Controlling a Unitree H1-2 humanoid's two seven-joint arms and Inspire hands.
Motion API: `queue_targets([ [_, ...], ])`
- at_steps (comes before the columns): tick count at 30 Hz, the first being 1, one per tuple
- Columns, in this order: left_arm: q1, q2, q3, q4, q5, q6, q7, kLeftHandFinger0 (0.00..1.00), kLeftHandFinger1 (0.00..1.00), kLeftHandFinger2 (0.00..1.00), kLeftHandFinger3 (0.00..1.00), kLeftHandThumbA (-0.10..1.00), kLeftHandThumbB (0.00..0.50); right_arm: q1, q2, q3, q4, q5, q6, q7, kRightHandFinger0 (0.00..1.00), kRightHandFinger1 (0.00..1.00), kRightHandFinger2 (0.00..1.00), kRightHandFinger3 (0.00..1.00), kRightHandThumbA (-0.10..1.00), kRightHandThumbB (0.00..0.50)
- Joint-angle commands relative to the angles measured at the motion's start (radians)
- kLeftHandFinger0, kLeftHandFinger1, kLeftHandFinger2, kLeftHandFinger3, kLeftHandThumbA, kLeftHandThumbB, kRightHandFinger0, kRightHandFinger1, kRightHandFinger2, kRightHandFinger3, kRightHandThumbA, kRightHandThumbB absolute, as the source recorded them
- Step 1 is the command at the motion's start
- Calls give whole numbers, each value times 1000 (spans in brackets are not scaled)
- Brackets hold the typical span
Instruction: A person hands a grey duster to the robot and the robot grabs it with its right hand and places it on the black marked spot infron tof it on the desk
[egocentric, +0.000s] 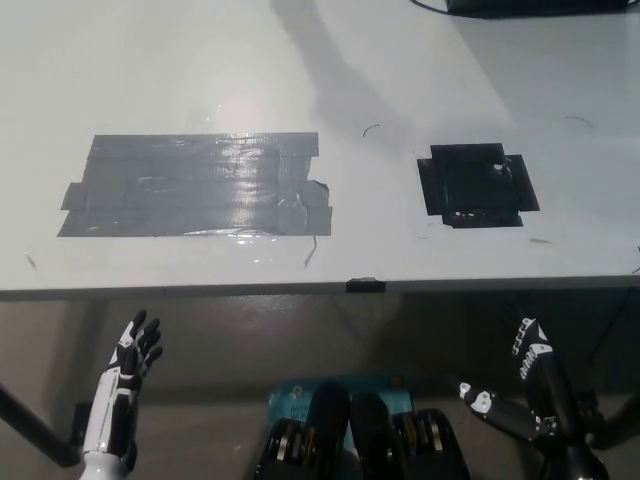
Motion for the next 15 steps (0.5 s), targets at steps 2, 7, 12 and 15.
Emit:
queue_targets([
  [2, -8, 2, 2, -13, 5, -36, 10, 1000, 1000, 1000, 1000, 982, 119, -19, -1, -6, -27, 5, -57, 0, 1000, 1000, 1000, 1000, 935, 80],
  [7, -7, 6, 2, -9, -1, -41, 3, 1000, 1000, 1000, 1000, 982, 104, -19, 1, -3, -18, -4, -73, -4, 1000, 1000, 1000, 1000, 924, 92],
  [12, -5, 8, 0, -9, 2, -34, 1, 1000, 1000, 1000, 1000, 977, 116, -11, 4, -6, -33, -42, -93, -28, 1000, 1000, 1000, 1000, 918, 111],
  [15, -1, 13, 0, -4, 4, -40, -1, 1000, 1000, 1000, 1000, 986, 117, -1, 1, -11, -63, -98, -133, -58, 1000, 1000, 1000, 1000, 874, 80],
])
